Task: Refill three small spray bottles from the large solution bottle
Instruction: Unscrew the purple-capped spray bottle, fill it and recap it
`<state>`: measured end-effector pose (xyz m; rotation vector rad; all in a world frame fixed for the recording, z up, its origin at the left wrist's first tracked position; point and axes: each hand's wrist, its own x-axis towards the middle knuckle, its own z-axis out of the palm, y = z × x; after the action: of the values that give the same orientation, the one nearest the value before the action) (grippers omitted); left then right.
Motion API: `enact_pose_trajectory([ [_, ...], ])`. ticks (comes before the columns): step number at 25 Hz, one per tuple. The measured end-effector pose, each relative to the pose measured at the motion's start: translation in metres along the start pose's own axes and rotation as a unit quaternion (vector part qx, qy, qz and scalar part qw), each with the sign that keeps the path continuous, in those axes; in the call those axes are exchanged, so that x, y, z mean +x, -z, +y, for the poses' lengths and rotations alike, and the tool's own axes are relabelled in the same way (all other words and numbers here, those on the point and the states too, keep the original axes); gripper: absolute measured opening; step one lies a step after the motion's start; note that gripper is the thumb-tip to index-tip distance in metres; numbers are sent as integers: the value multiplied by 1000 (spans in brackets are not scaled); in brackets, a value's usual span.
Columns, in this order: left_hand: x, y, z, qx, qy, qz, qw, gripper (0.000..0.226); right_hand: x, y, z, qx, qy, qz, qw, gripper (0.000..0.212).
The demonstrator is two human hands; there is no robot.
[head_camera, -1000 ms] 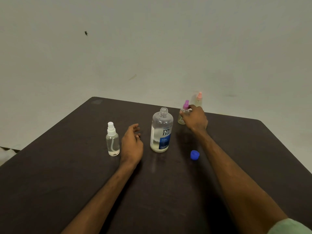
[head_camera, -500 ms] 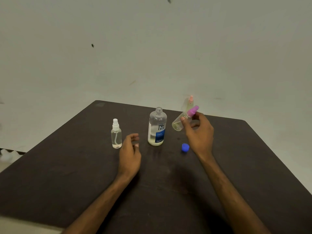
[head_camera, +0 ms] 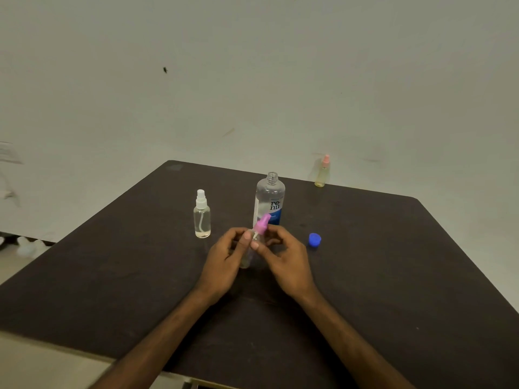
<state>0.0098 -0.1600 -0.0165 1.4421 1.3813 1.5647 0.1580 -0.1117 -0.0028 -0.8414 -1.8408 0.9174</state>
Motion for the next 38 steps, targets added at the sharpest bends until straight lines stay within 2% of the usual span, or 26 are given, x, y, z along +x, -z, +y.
enact_pose_trajectory([
  [3, 3, 9, -3, 111, -23, -16, 993, 26, 1, 4, 10, 99, -64, -35, 992, 29],
  [5, 4, 15, -6, 186, -50, -10, 981, 21, 1, 4, 12, 137, -85, -26, 987, 26],
  [9, -2, 17, -9, 255, -70, -12, 964, 42, 0, 4, 15, 140, -88, -3, 986, 20],
  [12, -7, 15, -6, 301, -102, -9, 948, 43, 0, 4, 19, 148, -104, -4, 983, 22],
  [19, -8, 15, -5, 290, -105, -38, 951, 35, 0, 3, 23, 174, -110, -3, 979, 20],
  [25, -6, 18, -5, 258, -81, -58, 961, 29, -2, 5, 20, 146, -90, -18, 985, 14],
  [30, -7, 17, 0, 198, -48, -42, 978, 25, 0, 14, 19, 100, -49, -62, 992, 24],
  [34, -7, 15, 1, 202, -60, -17, 977, 25, 0, 13, 20, 163, -35, -100, 981, 36],
  [36, -6, 17, -2, 212, -62, -16, 975, 25, 0, 11, 20, 168, -47, -78, 982, 36],
  [38, -6, 18, -5, 234, -66, -24, 970, 24, 0, 9, 20, 135, -81, -37, 987, 25],
])
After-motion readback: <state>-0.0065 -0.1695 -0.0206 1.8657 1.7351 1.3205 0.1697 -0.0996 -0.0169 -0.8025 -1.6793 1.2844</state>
